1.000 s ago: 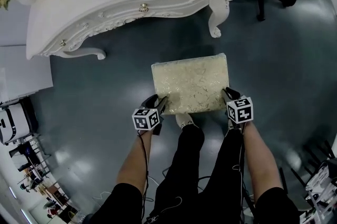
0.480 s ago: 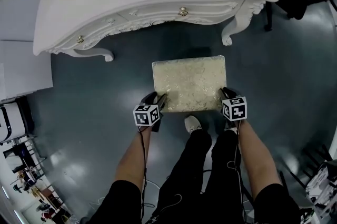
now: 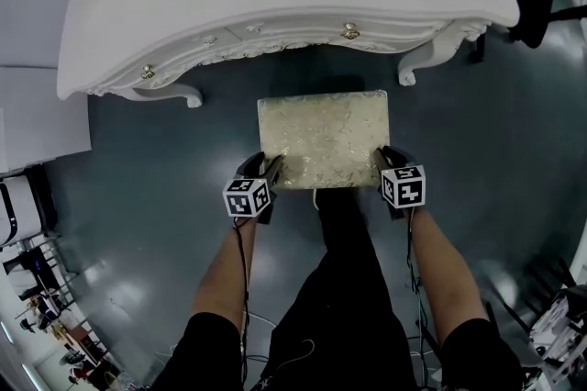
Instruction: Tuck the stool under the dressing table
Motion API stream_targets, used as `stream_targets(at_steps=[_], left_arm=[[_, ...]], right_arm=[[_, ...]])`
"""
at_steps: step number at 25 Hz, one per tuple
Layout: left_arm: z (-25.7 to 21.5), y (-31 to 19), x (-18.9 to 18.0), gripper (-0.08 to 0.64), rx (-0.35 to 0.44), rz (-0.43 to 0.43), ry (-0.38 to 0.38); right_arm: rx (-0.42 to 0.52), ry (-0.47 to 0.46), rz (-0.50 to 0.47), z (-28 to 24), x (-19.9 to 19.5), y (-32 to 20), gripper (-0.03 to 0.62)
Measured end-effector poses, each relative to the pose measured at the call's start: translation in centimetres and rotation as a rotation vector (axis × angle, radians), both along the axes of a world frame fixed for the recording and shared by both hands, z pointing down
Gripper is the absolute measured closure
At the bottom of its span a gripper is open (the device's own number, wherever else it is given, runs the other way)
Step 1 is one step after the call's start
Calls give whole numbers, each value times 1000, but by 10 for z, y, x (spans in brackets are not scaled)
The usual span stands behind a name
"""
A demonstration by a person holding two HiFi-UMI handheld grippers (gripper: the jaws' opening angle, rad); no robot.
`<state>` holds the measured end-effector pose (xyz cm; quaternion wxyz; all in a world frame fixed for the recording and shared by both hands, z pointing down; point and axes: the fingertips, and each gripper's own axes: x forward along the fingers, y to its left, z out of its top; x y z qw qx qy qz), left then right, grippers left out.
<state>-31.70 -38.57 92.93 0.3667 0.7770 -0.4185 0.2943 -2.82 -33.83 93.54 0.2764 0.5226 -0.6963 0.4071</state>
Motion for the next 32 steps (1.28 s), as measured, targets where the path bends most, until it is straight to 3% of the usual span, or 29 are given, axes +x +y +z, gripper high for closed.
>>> stream_targets(at_steps=[15,26,32], left_arm=[[-4,-106,-57,330,49,-51,-31],[-5,-197,-89,330,94,-88,-13],[-8,-245,-111,331,141,-120,-19]], right_arm=[[14,9,-88,-3,-58,-111,508],[57,19,-94,-6,-89,-202,506],[155,22,-119,-9,-111,-249,504]])
